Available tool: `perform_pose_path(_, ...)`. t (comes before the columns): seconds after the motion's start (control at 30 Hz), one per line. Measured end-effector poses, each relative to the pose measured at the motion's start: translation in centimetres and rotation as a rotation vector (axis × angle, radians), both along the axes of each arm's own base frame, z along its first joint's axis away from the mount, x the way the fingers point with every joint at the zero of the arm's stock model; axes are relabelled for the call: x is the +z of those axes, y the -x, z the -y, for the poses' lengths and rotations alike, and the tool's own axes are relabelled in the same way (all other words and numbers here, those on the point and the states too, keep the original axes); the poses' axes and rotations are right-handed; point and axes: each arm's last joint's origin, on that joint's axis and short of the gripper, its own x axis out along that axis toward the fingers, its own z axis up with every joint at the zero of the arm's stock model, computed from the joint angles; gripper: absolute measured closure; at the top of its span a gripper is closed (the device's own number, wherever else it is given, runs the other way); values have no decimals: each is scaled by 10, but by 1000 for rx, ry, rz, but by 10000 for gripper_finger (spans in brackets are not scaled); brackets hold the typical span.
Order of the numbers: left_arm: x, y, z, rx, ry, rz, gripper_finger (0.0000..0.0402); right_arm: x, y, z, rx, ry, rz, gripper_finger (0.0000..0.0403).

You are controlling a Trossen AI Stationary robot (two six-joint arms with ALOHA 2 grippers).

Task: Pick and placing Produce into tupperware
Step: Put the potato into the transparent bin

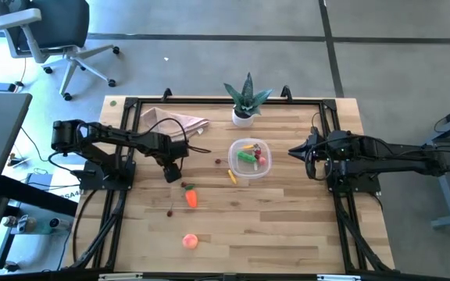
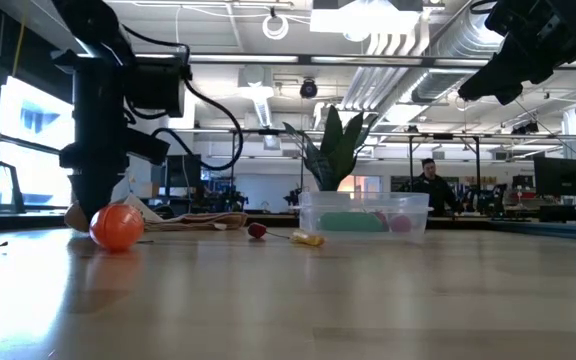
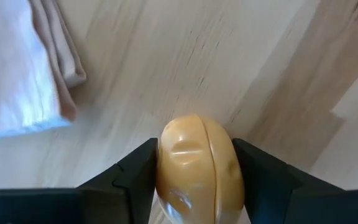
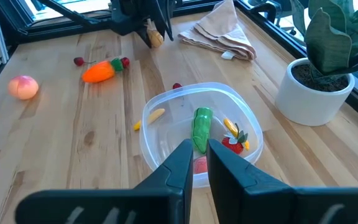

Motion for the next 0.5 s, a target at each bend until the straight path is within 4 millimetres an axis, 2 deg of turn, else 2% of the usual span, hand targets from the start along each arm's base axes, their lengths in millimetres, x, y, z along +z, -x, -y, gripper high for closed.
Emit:
perform_pose_path(0.27,24,-18,-5,-20,4,74,214,0,0,0,-1,0,0,367)
perform_pose_path(0.5,70,-51,-12,-97,2,279,223,0,0,0,-1,0,0,367)
